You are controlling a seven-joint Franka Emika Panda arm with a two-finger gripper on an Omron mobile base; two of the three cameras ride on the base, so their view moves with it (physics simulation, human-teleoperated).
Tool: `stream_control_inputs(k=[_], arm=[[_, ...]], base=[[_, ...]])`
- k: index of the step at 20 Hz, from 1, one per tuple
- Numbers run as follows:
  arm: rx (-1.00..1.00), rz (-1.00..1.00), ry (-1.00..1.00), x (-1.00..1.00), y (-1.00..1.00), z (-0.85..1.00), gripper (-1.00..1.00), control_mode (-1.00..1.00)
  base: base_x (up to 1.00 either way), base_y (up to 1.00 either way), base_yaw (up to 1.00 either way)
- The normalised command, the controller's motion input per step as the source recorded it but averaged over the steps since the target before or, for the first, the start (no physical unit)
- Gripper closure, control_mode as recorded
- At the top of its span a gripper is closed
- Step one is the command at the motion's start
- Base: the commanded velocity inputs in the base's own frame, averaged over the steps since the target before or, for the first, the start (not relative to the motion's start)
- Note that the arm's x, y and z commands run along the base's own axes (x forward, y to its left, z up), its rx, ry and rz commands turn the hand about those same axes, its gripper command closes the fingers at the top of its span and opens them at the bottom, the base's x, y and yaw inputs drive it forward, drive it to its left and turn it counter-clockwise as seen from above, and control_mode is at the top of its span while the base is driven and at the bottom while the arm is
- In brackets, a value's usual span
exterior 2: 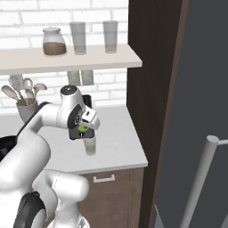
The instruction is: Grab a lemon wedge from the fridge and one ice cube from the ice bowl, and put them in the glass of lemonade.
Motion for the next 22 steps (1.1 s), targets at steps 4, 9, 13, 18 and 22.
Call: stream_control_inputs(k=[4, 9, 13, 18, 22], arm=[[0.00, 0.00, 0.00, 0.01, -0.01, -0.40, 1.00, -1.00], [0.00, 0.00, 0.00, 0.13, 0.00, -0.23, 1.00, -1.00], [0.00, 0.00, 0.00, 0.31, 0.00, 0.00, 1.00, -1.00], [0.00, 0.00, -0.02, 0.00, 0.00, -0.10, 1.00, -1.00], [0.00, 0.00, -0.02, 0.00, -0.10, -0.14, 1.00, -1.00]], base=[[0.00, 0.00, 0.00], [0.00, 0.00, 0.00], [0.00, 0.00, 0.00], [0.00, 0.00, 0.00], [0.00, 0.00, 0.00]])
